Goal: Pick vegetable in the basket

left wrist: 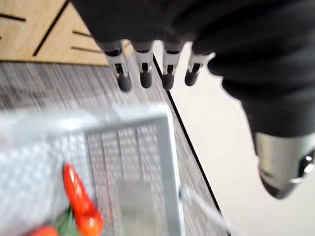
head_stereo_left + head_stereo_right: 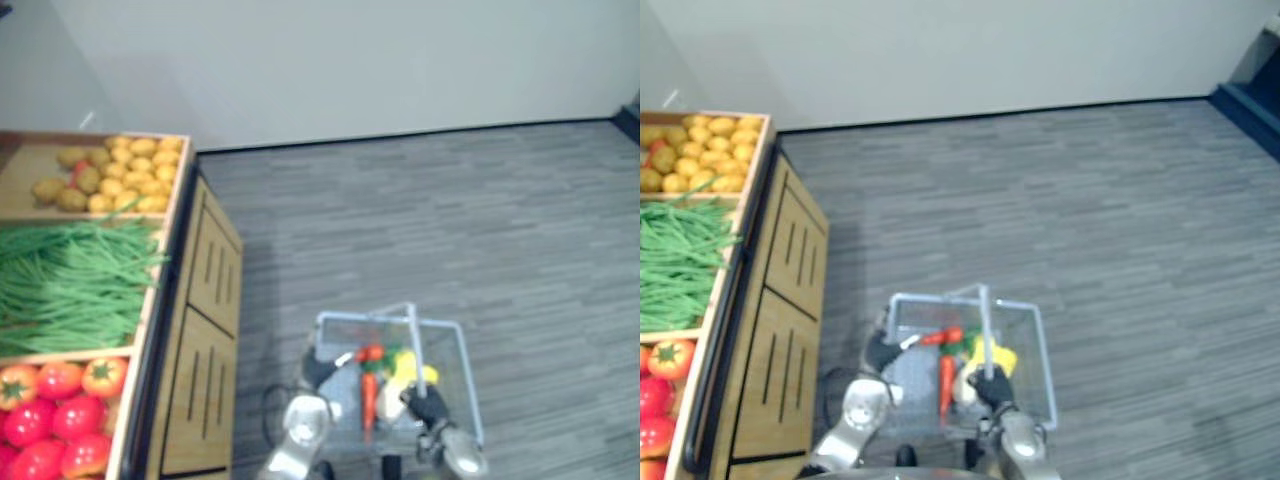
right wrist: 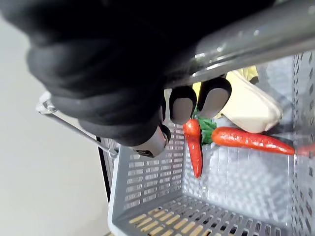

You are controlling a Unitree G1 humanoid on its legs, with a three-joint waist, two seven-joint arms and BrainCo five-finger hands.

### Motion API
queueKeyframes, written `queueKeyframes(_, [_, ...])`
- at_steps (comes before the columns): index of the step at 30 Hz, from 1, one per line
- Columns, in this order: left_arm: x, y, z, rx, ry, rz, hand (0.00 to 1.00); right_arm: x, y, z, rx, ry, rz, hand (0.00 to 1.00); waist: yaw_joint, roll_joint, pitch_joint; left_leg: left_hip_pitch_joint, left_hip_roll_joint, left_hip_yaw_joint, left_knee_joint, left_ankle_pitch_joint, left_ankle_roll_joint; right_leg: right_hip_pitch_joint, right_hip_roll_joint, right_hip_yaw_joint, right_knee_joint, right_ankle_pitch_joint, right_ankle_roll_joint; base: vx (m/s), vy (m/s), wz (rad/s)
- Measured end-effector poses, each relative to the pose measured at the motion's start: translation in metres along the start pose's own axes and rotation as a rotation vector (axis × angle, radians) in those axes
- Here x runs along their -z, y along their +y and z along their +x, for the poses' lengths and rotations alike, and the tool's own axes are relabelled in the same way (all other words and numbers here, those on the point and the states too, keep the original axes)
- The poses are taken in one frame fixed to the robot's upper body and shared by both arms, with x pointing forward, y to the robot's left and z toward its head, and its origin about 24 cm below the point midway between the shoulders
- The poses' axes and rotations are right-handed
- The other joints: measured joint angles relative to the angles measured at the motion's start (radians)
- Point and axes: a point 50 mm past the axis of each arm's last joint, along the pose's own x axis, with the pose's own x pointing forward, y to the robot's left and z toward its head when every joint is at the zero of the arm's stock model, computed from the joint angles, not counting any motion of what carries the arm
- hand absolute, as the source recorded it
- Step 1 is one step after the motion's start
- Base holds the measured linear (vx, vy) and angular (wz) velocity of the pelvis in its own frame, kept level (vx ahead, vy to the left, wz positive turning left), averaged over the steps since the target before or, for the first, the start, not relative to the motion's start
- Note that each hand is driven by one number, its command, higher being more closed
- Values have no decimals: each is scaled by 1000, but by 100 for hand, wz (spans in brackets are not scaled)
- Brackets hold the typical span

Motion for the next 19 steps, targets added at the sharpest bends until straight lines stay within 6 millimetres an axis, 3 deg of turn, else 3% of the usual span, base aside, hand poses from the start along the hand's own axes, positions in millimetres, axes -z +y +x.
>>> queueKeyframes(6, [13, 82, 17, -351, 37, 17, 0, 3, -43, -3, 204, 9, -16, 100, -4, 0, 0, 5, 1, -3, -1, 1, -1, 6, 1, -10, 2, 0, 0, 1, 2, 2])
queueKeyframes(8, [19, 100, 17, -423, 65, 34, 0, 8, -57, -5, 275, 28, -7, 100, -4, -1, 0, 7, -1, -7, -1, 2, 0, 12, -2, -21, 5, 0, 0, 4, 14, 9])
queueKeyframes(11, [36, 111, 14, -459, 135, 53, 0, 15, -71, -6, 343, 67, -27, 100, -2, -4, -3, 17, -4, -8, -1, 2, 0, 21, -5, -24, 5, 0, 0, -16, 15, 3])
queueKeyframes(13, [57, 113, 10, -430, 231, 67, 0, 17, -80, -6, 385, 87, -27, 100, -3, -5, -3, 21, -6, -7, -1, 3, 1, 25, -7, -24, 3, 0, 0, -46, 17, -1])
queueKeyframes(15, [90, 109, -3, -346, 392, 75, 0, 24, -92, -8, 439, 129, -24, 100, -6, -8, -4, 29, -7, -7, -1, 3, 2, 34, -8, -24, 0, 0, 0, -43, 6, 0])
queueKeyframes(19, [131, 100, -31, -208, 602, 93, 0, 30, -106, -9, 497, 177, 4, 100, -8, -10, -5, 36, -6, -2, -5, 3, 2, 34, -7, -20, 0, 0, 0, -45, 2, -4])
